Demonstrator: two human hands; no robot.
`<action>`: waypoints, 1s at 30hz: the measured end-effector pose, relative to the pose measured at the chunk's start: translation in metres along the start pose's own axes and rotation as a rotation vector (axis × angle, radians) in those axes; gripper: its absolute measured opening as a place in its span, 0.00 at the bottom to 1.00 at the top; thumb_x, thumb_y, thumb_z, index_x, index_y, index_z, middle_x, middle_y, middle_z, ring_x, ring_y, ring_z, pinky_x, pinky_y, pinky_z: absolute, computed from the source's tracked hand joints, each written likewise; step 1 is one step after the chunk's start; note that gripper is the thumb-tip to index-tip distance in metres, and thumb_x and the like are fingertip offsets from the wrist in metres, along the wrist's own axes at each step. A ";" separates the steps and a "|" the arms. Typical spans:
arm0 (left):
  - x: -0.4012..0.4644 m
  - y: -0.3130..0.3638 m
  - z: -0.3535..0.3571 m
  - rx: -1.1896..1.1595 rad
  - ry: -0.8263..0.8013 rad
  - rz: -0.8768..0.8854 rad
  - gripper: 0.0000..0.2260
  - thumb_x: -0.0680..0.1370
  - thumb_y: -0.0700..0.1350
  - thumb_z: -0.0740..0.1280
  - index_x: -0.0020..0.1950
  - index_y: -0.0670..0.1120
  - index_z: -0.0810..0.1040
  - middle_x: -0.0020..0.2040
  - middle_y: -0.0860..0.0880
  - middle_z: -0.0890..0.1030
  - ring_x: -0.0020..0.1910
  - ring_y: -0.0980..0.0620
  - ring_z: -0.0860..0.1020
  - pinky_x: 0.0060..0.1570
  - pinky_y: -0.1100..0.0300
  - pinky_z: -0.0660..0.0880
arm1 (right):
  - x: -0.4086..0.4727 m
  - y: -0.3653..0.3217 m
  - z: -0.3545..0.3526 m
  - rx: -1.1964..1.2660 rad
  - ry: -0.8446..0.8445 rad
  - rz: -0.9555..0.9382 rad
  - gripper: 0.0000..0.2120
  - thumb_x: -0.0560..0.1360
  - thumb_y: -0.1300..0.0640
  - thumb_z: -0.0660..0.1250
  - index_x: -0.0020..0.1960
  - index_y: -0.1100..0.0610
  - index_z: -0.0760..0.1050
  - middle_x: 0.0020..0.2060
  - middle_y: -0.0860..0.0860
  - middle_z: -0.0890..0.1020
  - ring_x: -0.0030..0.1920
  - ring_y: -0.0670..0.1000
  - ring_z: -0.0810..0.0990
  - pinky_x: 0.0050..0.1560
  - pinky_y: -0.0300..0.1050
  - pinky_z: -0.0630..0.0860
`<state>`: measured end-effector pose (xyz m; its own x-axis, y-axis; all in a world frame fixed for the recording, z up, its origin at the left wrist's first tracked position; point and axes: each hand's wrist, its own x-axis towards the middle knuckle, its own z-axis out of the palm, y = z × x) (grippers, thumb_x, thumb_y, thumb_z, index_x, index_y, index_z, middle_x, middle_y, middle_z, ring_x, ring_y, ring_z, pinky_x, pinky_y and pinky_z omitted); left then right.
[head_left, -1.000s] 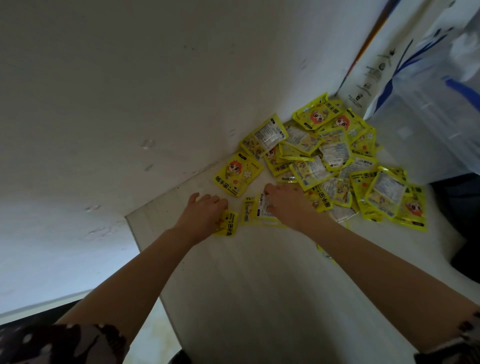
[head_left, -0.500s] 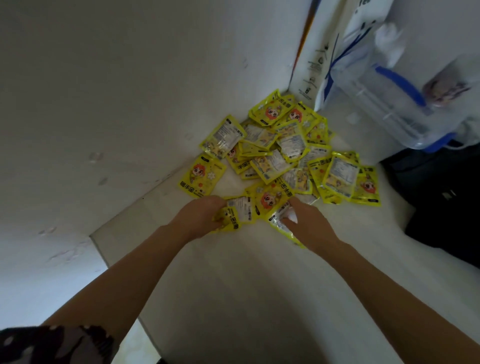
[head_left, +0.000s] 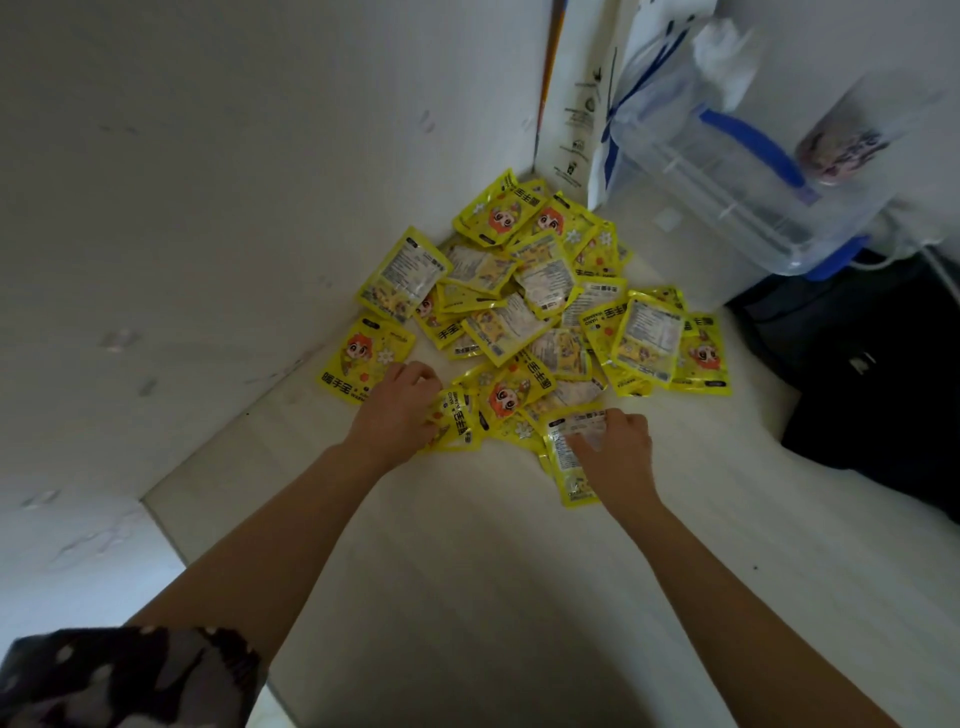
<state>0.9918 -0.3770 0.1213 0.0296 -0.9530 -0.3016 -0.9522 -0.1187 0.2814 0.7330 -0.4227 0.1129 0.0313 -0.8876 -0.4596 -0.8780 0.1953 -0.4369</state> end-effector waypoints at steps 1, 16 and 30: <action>0.001 0.000 0.001 0.017 -0.002 -0.011 0.21 0.71 0.44 0.72 0.62 0.42 0.74 0.65 0.46 0.72 0.64 0.43 0.66 0.60 0.50 0.70 | -0.001 -0.001 0.001 -0.025 0.008 0.003 0.24 0.74 0.50 0.69 0.63 0.62 0.69 0.62 0.61 0.69 0.60 0.63 0.69 0.60 0.51 0.66; -0.024 0.003 0.020 0.017 -0.015 -0.130 0.20 0.74 0.47 0.68 0.65 0.48 0.71 0.64 0.49 0.72 0.65 0.46 0.67 0.62 0.51 0.63 | -0.013 -0.009 0.008 0.045 0.004 0.011 0.25 0.71 0.50 0.72 0.60 0.61 0.66 0.57 0.59 0.71 0.58 0.62 0.70 0.57 0.54 0.67; -0.065 0.001 0.024 -0.219 0.063 -0.244 0.22 0.74 0.42 0.69 0.65 0.51 0.66 0.57 0.48 0.74 0.56 0.46 0.74 0.52 0.53 0.73 | -0.028 -0.011 0.004 0.294 -0.047 0.136 0.30 0.72 0.60 0.71 0.69 0.59 0.60 0.58 0.61 0.77 0.56 0.61 0.78 0.47 0.45 0.70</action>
<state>0.9815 -0.3086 0.1189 0.2739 -0.9036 -0.3293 -0.8271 -0.3961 0.3989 0.7440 -0.3986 0.1275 -0.0487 -0.8262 -0.5612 -0.7001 0.4290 -0.5708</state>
